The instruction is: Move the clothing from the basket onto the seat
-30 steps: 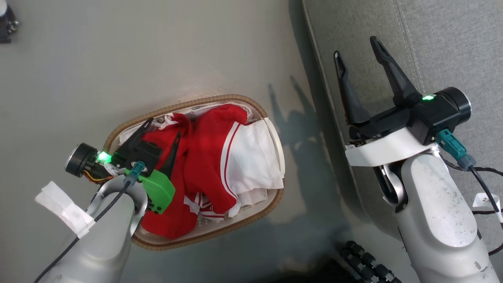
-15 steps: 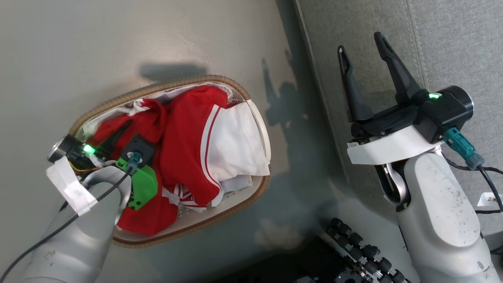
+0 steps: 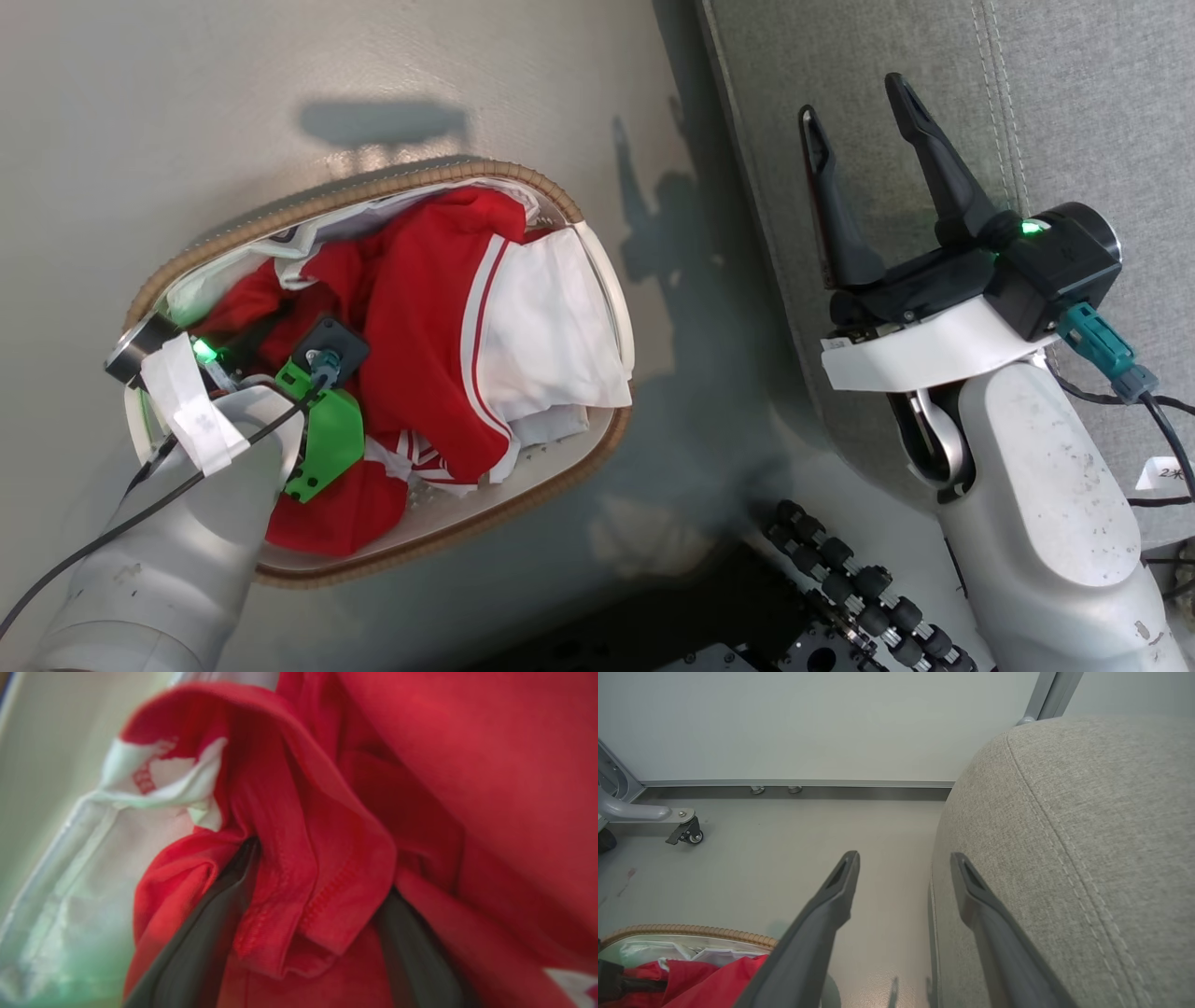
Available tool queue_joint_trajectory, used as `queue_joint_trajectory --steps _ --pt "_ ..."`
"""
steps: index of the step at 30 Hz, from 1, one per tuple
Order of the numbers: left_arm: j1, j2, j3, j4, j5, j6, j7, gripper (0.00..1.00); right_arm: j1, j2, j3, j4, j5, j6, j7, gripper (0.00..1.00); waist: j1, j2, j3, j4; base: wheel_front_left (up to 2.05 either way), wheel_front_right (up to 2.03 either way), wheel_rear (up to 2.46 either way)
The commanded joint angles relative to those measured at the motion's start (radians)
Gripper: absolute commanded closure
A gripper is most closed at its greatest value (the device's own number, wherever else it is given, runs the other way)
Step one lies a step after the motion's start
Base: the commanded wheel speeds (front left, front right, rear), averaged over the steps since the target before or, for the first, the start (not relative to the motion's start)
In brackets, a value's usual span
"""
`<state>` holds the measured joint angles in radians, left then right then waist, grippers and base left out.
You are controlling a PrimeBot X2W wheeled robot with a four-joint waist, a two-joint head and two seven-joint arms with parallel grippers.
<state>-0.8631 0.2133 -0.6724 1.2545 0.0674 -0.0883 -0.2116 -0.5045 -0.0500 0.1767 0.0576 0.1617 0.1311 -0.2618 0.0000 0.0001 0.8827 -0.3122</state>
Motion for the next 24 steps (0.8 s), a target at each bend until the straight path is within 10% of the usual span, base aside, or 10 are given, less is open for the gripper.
queue_joint_trajectory --steps 1,2,3,4,5,24 --pt "-0.018 0.003 -0.003 0.008 -0.003 -0.009 0.007 0.0 -0.004 -0.002 0.004 -0.003 0.011 -0.001 -0.005 0.0 0.0 -0.0001 0.003 -0.004 0.0 0.0 0.0" --pt "-0.018 0.002 -0.004 0.012 -0.008 -0.014 0.014 0.0 -0.004 -0.002 0.006 -0.002 0.012 -0.001 -0.005 0.0 0.0 -0.0001 0.003 -0.006 0.0 0.0 0.0" --pt "-0.017 0.001 -0.006 0.016 -0.013 -0.019 0.022 0.26 -0.003 -0.002 0.007 0.0 0.014 -0.001 -0.005 0.0 0.0 -0.0001 0.002 -0.006 0.0 0.0 0.0" --pt "-0.01 -0.002 -0.01 0.021 -0.019 -0.026 0.028 0.89 -0.003 -0.002 0.007 0.002 0.015 -0.001 -0.005 0.0 0.0 -0.0001 -0.002 -0.007 0.0 0.0 0.0" --pt "-0.006 -0.003 -0.011 0.023 -0.023 -0.028 0.036 1.0 -0.002 -0.002 0.007 0.004 0.016 -0.001 -0.005 0.0 0.0 -0.0001 -0.005 -0.007 0.0 0.0 0.0" --pt "0.213 -0.115 0.063 -0.041 -0.232 -0.043 -0.054 1.0 0.074 -0.003 -0.044 0.092 -0.078 -0.001 -0.005 0.0 0.0 -0.0001 -0.343 0.099 0.0 0.0 0.0"
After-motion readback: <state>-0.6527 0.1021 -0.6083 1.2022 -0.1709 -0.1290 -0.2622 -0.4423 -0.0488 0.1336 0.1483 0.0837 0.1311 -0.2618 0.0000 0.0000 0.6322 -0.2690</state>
